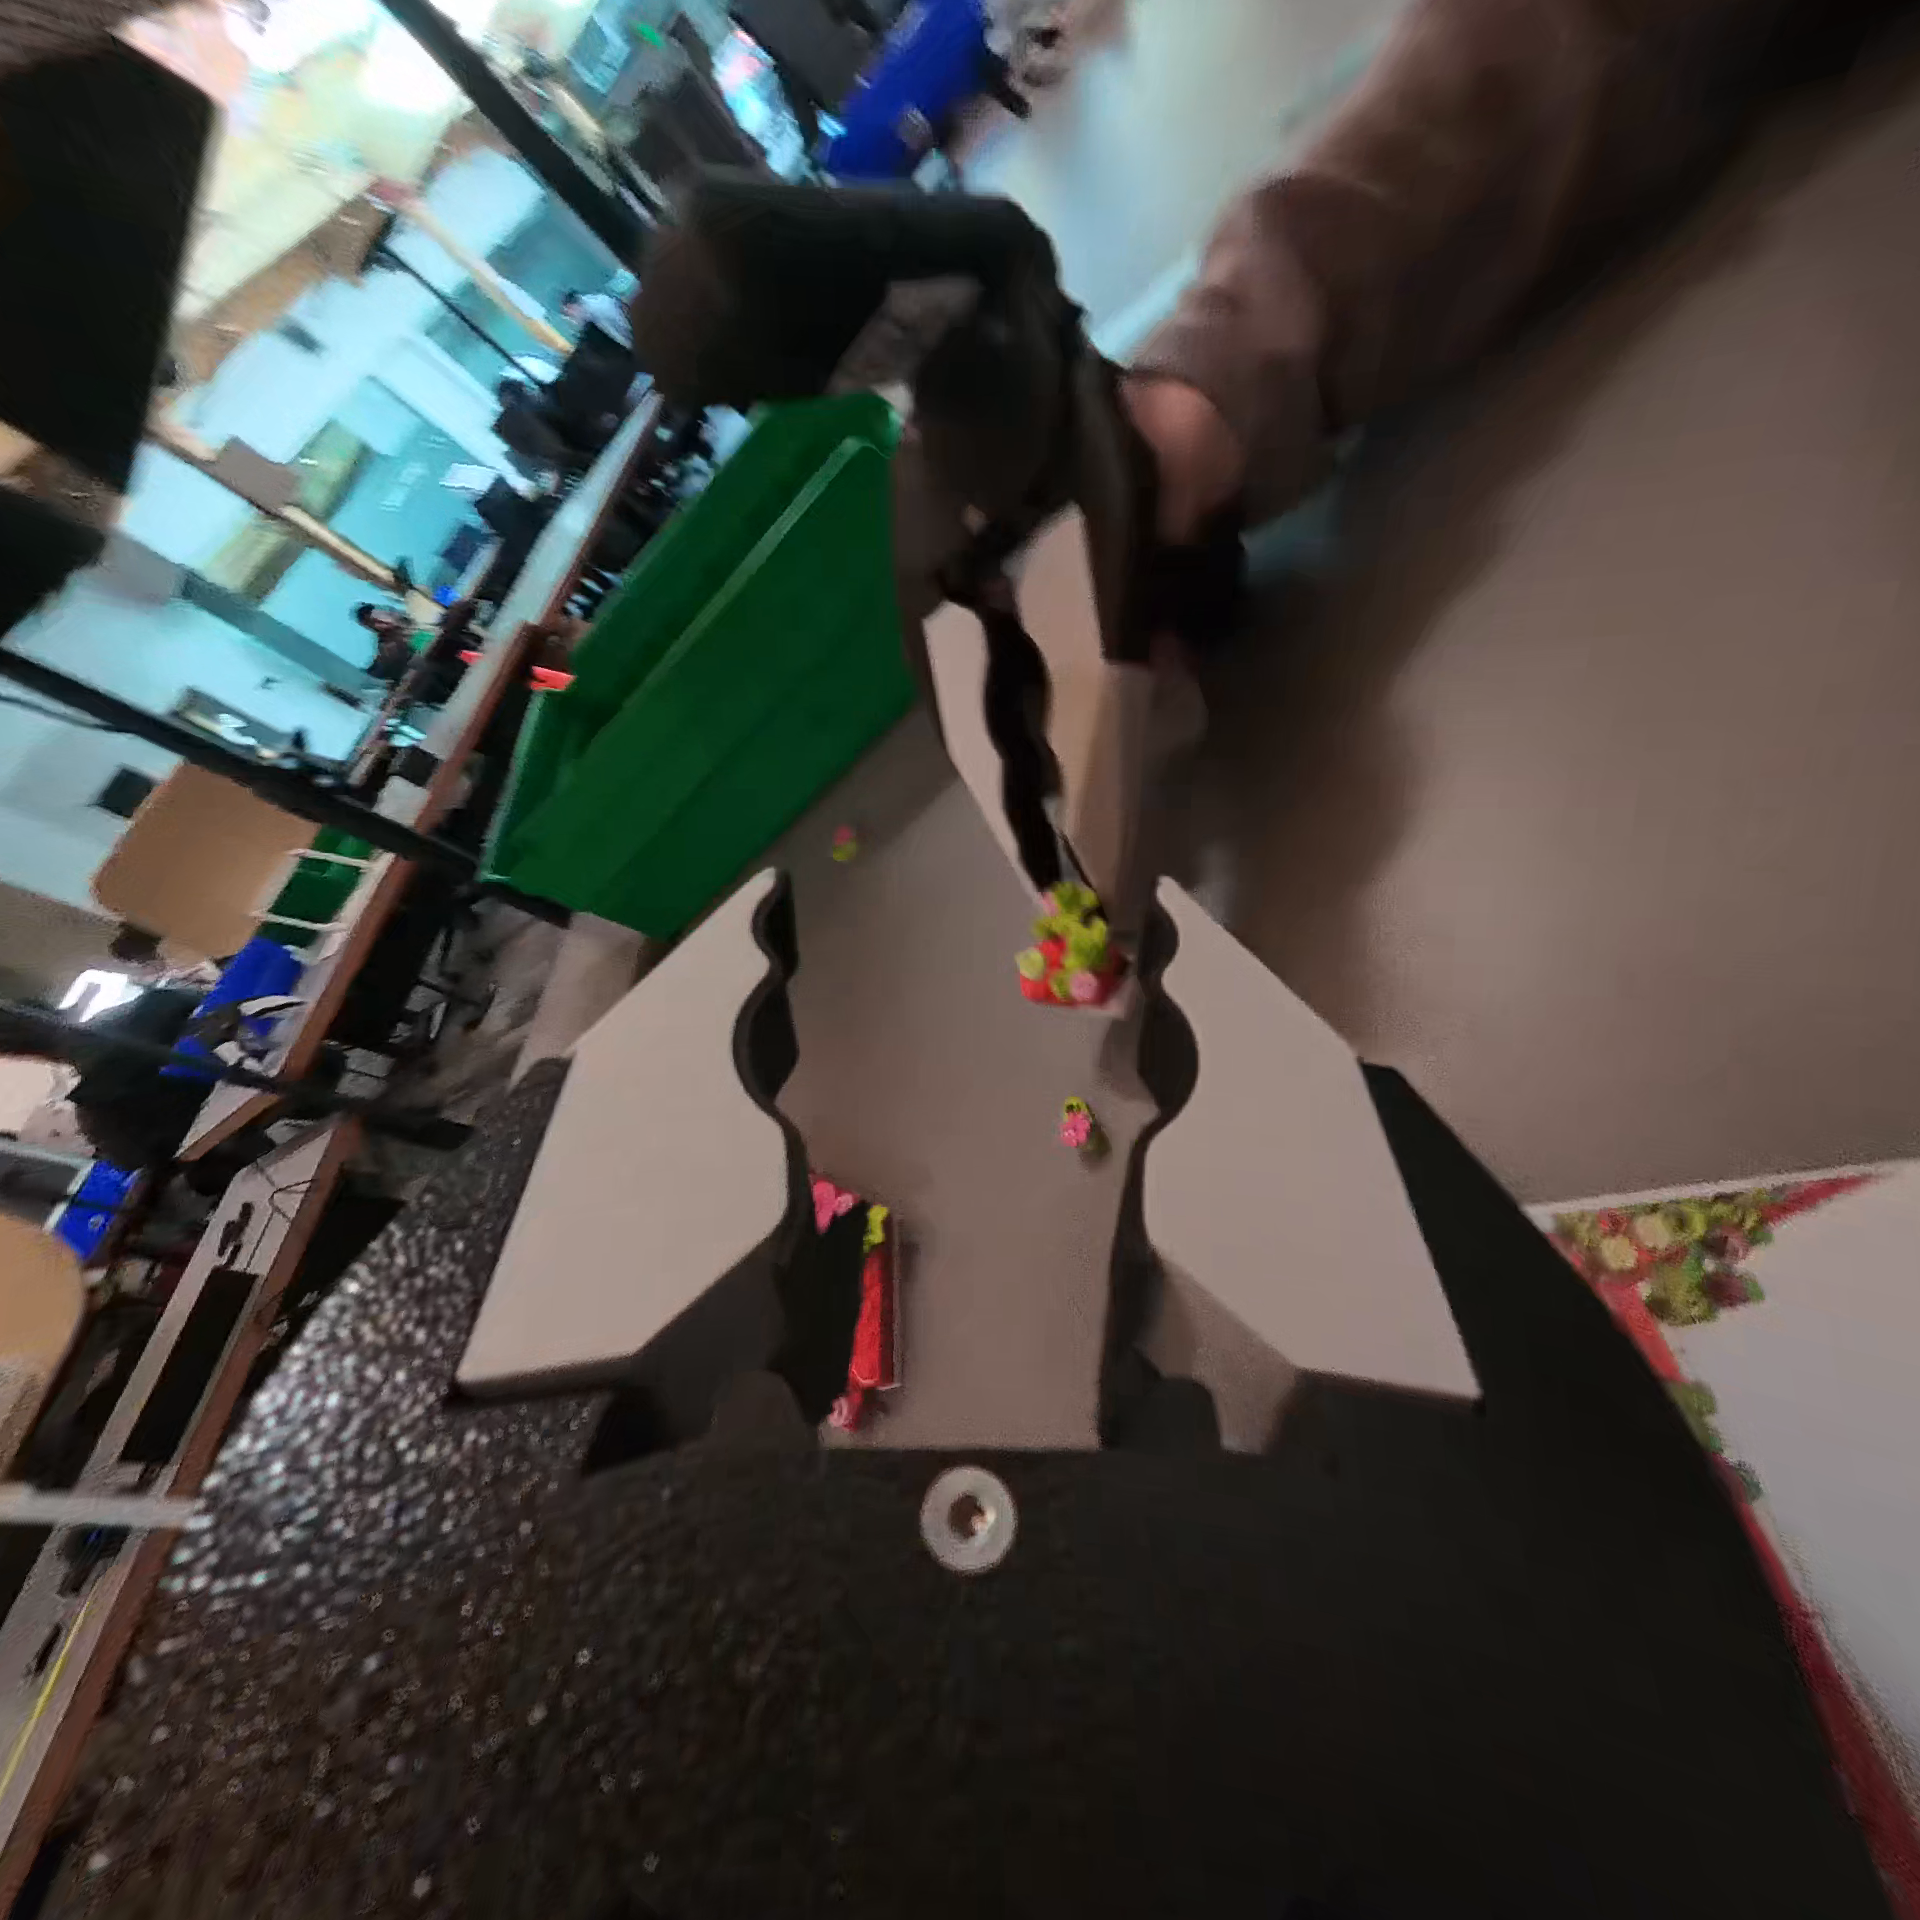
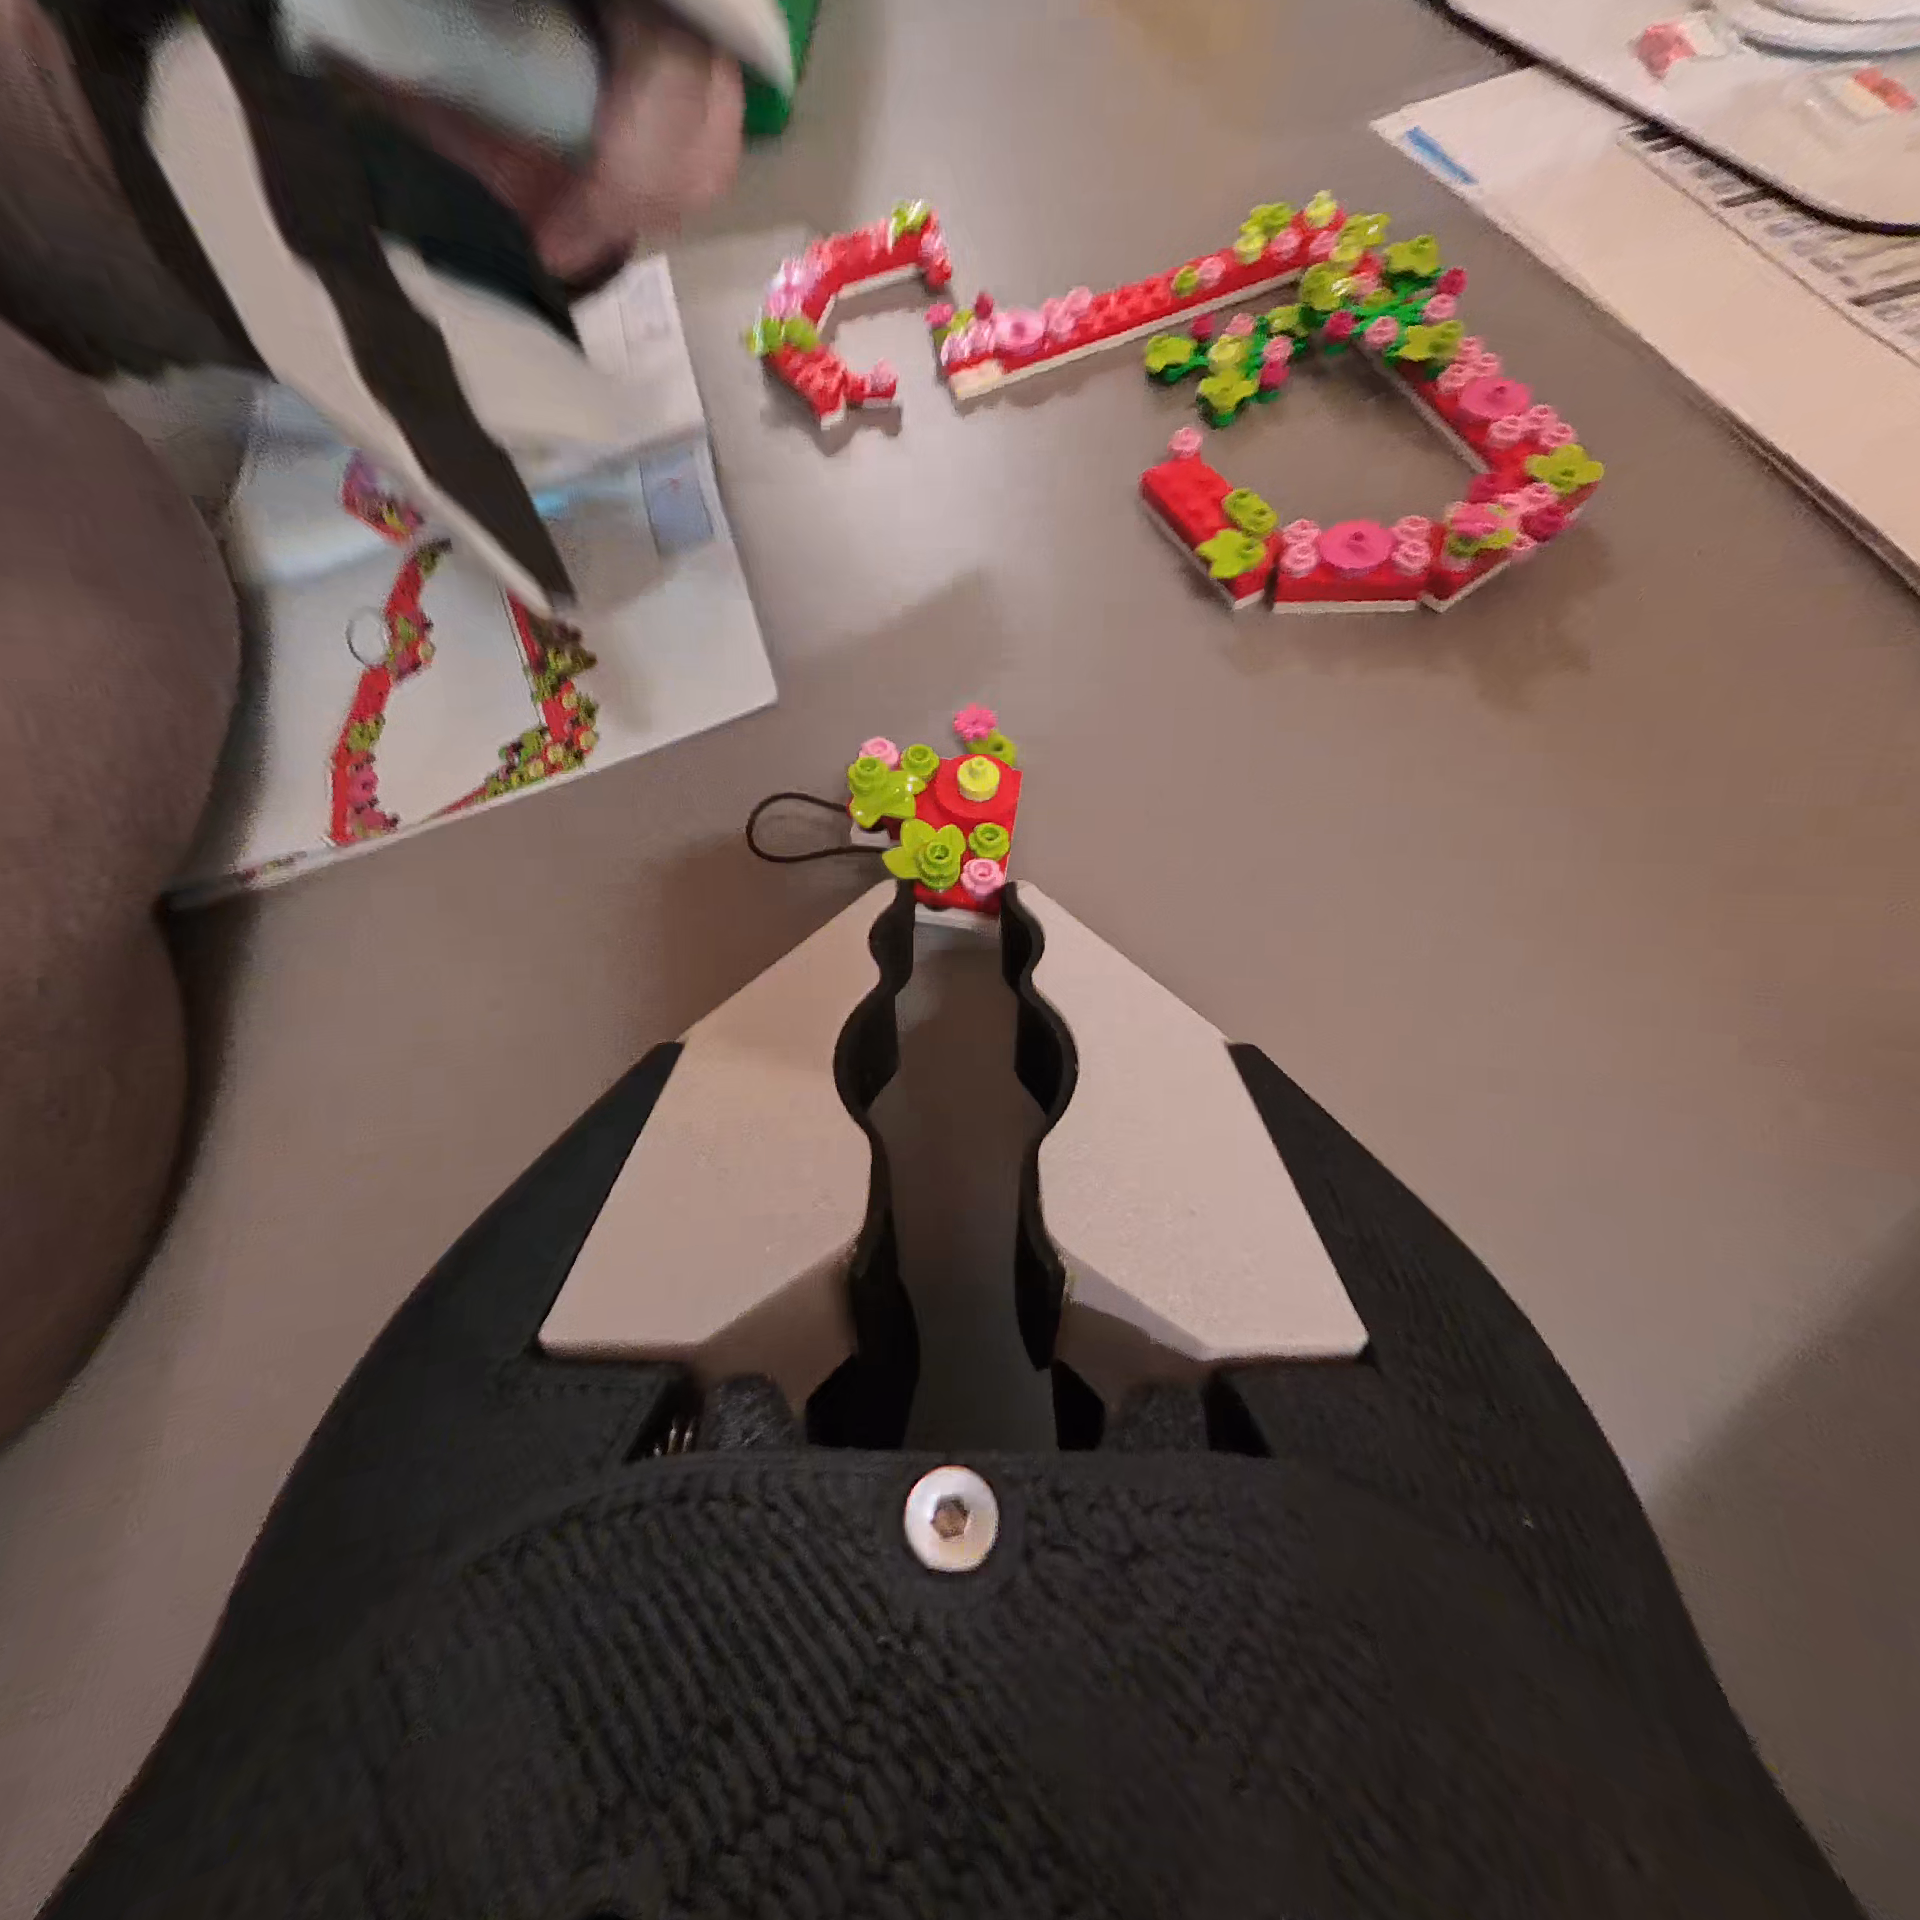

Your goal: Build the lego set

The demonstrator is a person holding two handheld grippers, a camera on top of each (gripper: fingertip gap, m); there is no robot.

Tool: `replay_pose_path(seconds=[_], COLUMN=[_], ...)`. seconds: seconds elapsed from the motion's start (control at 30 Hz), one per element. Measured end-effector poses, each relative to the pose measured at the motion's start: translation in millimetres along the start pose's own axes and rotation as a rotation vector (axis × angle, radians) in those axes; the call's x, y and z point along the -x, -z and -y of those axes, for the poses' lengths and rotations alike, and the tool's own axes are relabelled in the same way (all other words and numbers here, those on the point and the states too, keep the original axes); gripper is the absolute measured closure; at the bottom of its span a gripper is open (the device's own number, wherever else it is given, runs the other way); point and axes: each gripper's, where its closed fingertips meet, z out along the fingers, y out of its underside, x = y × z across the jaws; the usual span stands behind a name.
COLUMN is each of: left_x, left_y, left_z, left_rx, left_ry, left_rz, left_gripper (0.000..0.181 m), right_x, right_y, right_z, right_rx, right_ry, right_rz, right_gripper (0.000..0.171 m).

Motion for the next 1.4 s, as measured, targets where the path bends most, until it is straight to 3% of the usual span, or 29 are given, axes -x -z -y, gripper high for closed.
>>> replay_pose_path(seconds=[0.03, 0.1, 0.2, 0.33, 0.47, 0.63, 0.7, 0.8, 0.97, 1.13, 1.4], left_x=[-5.4, -10.4, -8.5, -0.8, -0.1, 2.0, 6.4, 7.8, 3.3, -15.1, -20.2], left_y=[-7.7, -22.9, -39.7, -56.0, -57.8, -63.8, -67.6, -73.4, -77.0, -84.1, -93.3], left_z=[-8.6, -25.6, -28.9, -31.3, -18.9, -17.1, -16.2, -15.0, -18.1, -31.2, -43.2], left_rx=[0.033, 0.105, 0.094, 0.093, -0.009, -0.022, -0.012, -0.023, -0.037, -0.025, -0.002], left_ry=[-0.038, -0.193, -0.475, -0.628, -0.665, -0.702, -0.693, -0.629, -0.636, -0.659, -0.547], left_rz=[-0.032, -0.037, 0.05, 0.135, 0.164, 0.199, 0.224, 0.237, 0.244, 0.166, 0.071], left_gripper=[0.112, 0.107, 0.119, 0.132, 0.161, 0.165, 0.166, 0.166, 0.166, 0.166, 0.166], right_x=[-1.2, -5.2, -6.4, -8.8, -9.8, -15.5, -31.9, -61.0, -58.5, -64.0, -65.2], right_y=[4.0, 11.3, 19.7, 26.5, 29.9, 36.5, 49.2, 70.3, 70.3, 57.4, 46.6], right_z=[3.4, 8.9, 14.8, 16.8, 17.2, 13.7, 12.3, -8.2, -32.0, -32.6, -39.5], right_rx=[-0.033, -0.093, -0.156, -0.189, -0.204, -0.203, -0.211, -0.081, -0.038, 0.011, 0.085], right_ry=[-0.037, -0.119, -0.203, -0.246, -0.261, -0.211, -0.117, 0.029, -0.117, -0.135, -0.152], right_rz=[0.018, 0.041, 0.089, 0.109, 0.113, 0.043, -0.119, -0.399, -0.348, -0.315, -0.283], right_gripper=[0.157, 0.157, 0.157, 0.157, 0.157, 0.151, 0.145, 0.147, 0.151, 0.159, 0.156])
